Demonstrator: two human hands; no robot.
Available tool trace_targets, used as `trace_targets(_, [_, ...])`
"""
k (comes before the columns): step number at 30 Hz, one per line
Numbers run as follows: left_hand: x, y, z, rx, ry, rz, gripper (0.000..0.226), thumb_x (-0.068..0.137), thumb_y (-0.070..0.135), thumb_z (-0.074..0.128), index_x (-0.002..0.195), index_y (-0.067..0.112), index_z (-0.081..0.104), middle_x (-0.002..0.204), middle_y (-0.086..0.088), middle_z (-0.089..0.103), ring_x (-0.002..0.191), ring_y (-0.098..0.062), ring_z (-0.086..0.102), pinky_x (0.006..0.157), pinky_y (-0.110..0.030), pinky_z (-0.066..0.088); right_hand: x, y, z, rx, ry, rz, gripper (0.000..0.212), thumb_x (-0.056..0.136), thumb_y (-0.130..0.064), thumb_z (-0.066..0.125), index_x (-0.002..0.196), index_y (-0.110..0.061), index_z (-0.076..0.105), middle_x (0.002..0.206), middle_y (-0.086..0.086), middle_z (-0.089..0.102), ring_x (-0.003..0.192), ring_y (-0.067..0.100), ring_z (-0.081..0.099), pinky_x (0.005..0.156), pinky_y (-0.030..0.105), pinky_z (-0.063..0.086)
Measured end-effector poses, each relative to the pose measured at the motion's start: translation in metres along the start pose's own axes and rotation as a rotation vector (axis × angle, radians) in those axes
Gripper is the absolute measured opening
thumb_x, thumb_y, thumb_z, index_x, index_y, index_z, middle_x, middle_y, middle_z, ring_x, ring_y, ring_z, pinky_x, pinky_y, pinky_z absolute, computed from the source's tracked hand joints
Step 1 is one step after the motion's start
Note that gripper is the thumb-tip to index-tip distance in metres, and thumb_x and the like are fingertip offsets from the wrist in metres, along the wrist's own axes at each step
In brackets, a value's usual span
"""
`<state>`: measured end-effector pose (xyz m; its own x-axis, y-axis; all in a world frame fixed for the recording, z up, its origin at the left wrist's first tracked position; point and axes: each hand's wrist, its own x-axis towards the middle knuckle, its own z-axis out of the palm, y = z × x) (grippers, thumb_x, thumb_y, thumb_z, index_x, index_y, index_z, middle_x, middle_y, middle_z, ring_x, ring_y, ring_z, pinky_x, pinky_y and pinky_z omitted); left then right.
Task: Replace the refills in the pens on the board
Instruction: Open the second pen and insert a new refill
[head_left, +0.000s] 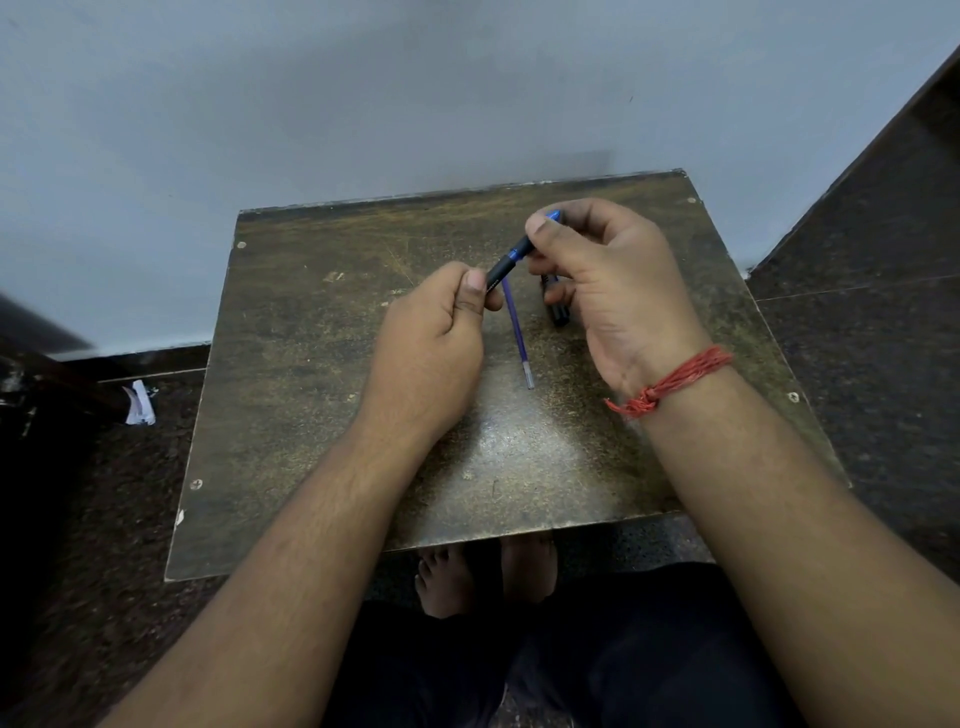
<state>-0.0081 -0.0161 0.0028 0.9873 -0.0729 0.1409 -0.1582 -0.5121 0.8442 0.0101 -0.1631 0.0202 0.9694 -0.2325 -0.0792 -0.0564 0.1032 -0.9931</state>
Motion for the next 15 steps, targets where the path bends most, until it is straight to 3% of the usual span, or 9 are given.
trace_targets(3, [0.0000, -0.0003, 0.0000, 0.011, -0.001, 0.006, 0.033, 0.104, 0.034, 0.037, 0.087, 0.022, 0.063, 0.062, 0.005, 0.047, 0.053, -0.006, 0.040, 0.051, -0.030, 0.032, -0.0020, -0.0053, -0.0011, 0.089, -0.029, 0.019, 0.020, 0.089, 0.003, 0.057, 0.095, -0.012, 0.069, 0.087, 0.004, 0.077, 0.084, 0.016, 0.069, 0.064, 0.028, 0.048])
trace_targets(6, [-0.0002, 0.0000, 0.0006, 0.012, 0.004, 0.012, 0.032, 0.104, 0.034, 0.038, 0.087, 0.023, 0.063, 0.061, 0.006, 0.047, 0.052, -0.006, 0.040, 0.052, -0.032, 0.034, -0.0032, -0.0080, -0.0021, 0.203, -0.054, 0.044, 0.026, 0.089, 0.009, 0.051, 0.098, -0.009, 0.068, 0.093, 0.009, 0.077, 0.084, 0.015, 0.071, 0.063, 0.025, 0.049])
trace_targets(15, [0.0003, -0.0004, 0.0002, 0.020, 0.001, 0.023, 0.033, 0.105, 0.033, 0.037, 0.087, 0.022, 0.063, 0.062, 0.004, 0.048, 0.053, -0.006, 0.040, 0.052, -0.032, 0.034, 0.0008, -0.0057, -0.0049, 0.327, -0.025, 0.078, 0.014, 0.092, 0.002, 0.061, 0.099, -0.009, 0.066, 0.106, 0.019, 0.074, 0.088, 0.020, 0.068, 0.068, 0.029, 0.053])
